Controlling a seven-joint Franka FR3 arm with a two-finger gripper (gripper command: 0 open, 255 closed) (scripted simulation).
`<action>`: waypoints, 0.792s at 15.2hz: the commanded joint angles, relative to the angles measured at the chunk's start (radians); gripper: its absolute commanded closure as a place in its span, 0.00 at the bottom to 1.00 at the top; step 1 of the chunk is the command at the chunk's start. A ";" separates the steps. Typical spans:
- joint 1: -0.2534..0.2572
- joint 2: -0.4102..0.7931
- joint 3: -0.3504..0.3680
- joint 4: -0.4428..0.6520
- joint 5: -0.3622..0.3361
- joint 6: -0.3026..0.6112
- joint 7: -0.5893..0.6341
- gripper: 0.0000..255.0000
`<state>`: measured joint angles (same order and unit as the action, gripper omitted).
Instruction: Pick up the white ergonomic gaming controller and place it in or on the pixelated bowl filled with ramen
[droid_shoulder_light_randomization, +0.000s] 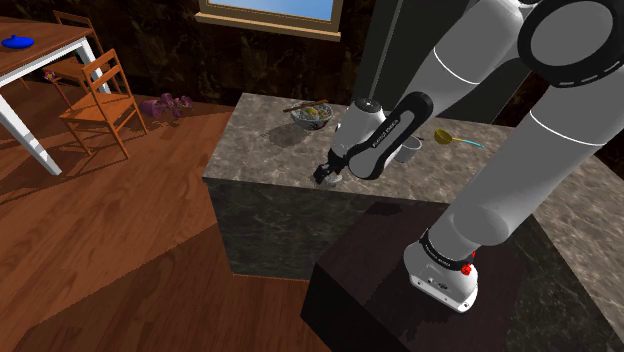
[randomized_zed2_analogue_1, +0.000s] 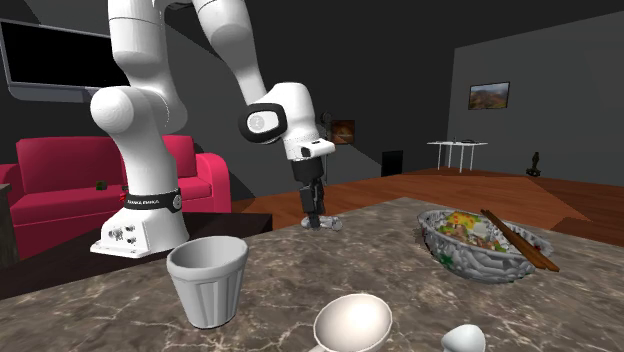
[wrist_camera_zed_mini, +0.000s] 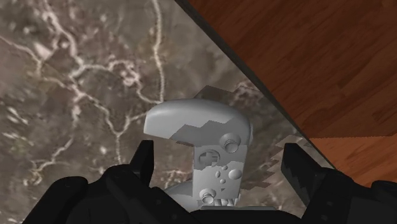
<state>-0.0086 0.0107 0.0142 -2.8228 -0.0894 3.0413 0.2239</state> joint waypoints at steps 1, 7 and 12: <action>0.000 0.000 0.000 0.000 0.000 0.000 0.000 0.00; 0.000 0.000 0.000 0.000 0.000 0.000 0.000 1.00; 0.000 0.000 0.000 0.000 0.000 0.000 0.000 1.00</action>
<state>-0.0083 0.0107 0.0146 -2.8226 -0.0897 3.0415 0.2242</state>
